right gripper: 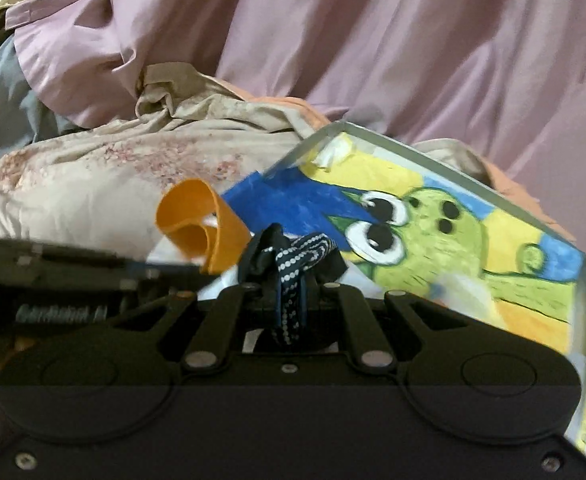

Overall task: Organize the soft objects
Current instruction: 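Carry the orange scoop with the left tool while the right tool carries the sock to the tray, then open the left tool over the frog tray while the right tool releases the sock there, then withdraw both open tools from the tray back over the pile, then move the left tool to the grey pouch while the right tool approaches the white printed cloth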

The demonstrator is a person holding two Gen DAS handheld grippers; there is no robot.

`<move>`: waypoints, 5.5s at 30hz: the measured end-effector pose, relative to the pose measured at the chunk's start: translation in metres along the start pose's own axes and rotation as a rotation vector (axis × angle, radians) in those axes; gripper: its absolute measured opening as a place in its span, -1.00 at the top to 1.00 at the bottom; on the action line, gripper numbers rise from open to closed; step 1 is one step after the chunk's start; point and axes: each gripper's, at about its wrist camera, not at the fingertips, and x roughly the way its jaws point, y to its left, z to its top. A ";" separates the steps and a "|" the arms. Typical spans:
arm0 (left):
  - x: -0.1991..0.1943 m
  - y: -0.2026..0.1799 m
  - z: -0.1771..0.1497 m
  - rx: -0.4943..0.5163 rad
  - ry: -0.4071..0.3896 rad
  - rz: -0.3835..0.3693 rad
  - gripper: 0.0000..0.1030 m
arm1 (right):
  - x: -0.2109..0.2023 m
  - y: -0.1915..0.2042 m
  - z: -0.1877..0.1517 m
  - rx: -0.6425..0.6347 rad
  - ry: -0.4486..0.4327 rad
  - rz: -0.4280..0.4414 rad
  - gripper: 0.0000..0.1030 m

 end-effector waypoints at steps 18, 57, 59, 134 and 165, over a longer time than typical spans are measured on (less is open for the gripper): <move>0.002 0.012 0.003 -0.082 -0.035 -0.030 0.15 | 0.028 -0.029 0.023 0.041 0.069 0.052 0.63; -0.082 -0.091 0.016 0.162 -0.138 0.109 -0.98 | -0.251 -0.064 -0.027 0.194 -0.238 -0.121 -0.98; -0.095 -0.106 0.018 0.178 -0.135 0.119 -0.98 | -0.271 -0.061 -0.037 0.206 -0.265 -0.120 -0.99; -0.212 -0.040 -0.054 -0.003 0.011 0.639 -0.98 | -0.265 0.106 -0.164 0.337 -0.189 0.009 -0.99; -0.165 0.024 -0.046 -0.178 0.088 0.528 -0.96 | -0.094 0.071 -0.084 0.324 -0.001 -0.009 -0.99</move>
